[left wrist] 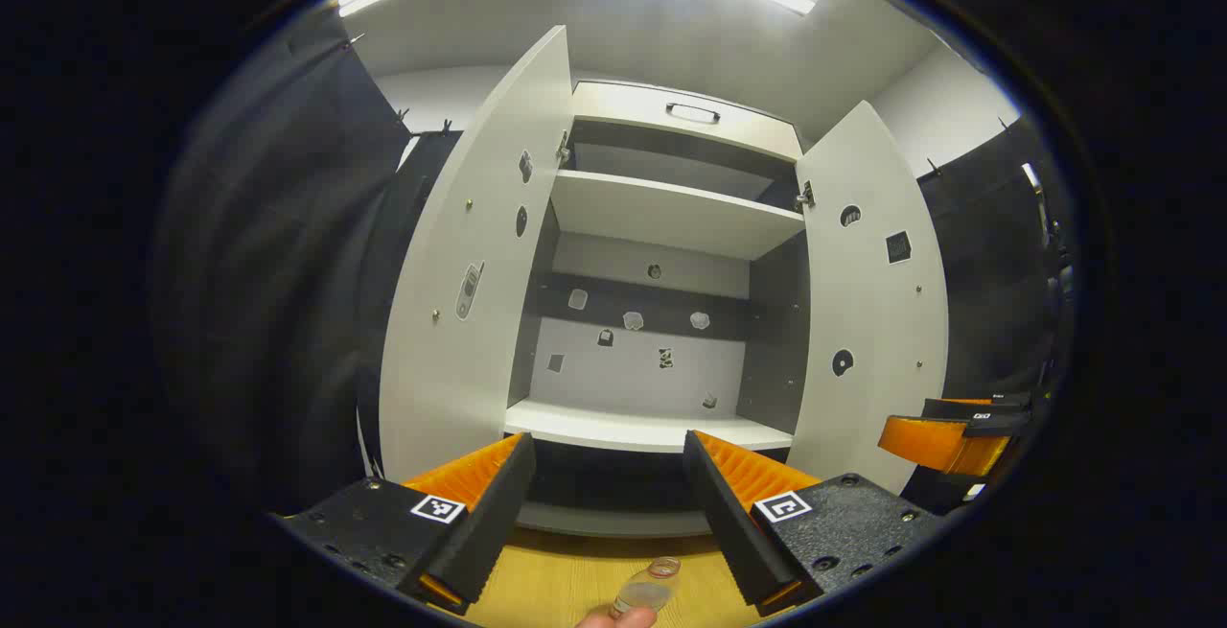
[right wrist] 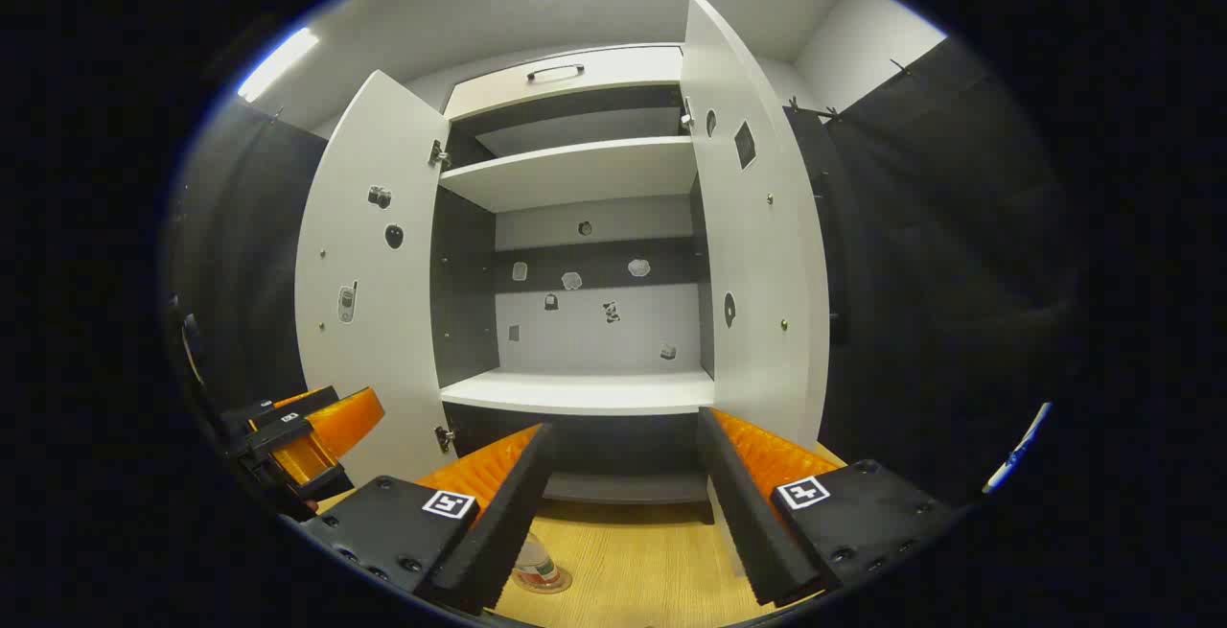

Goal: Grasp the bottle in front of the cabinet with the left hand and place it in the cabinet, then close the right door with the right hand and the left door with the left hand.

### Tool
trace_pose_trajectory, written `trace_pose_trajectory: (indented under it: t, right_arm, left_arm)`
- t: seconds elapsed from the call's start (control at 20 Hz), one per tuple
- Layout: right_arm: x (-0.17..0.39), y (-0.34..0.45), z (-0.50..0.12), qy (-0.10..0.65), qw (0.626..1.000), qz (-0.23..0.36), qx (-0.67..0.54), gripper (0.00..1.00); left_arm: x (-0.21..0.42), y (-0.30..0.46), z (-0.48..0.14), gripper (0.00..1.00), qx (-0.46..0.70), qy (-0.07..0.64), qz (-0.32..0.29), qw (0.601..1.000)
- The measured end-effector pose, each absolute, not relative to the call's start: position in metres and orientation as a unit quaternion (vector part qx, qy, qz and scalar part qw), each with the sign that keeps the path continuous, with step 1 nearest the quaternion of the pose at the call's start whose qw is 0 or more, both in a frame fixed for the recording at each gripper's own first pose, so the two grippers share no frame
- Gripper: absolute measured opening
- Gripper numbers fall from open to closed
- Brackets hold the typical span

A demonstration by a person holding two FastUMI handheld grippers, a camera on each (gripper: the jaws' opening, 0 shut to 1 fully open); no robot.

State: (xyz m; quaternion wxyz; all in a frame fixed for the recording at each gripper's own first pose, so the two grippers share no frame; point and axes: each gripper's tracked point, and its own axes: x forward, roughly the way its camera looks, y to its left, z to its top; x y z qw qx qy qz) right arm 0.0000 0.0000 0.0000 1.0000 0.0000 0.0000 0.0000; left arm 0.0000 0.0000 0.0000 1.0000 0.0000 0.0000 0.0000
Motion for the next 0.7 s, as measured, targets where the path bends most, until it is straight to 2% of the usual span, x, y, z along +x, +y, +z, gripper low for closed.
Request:
trace_pose_trajectory:
  t: [0.7]
  right_arm:
    - [0.0035, -0.0015, -0.0027, 0.0, 1.0, -0.005, 0.005, 0.98]
  left_arm:
    - [0.0057, 0.0001, 0.0011, 0.95, 0.007, -0.002, -0.006, 1.0]
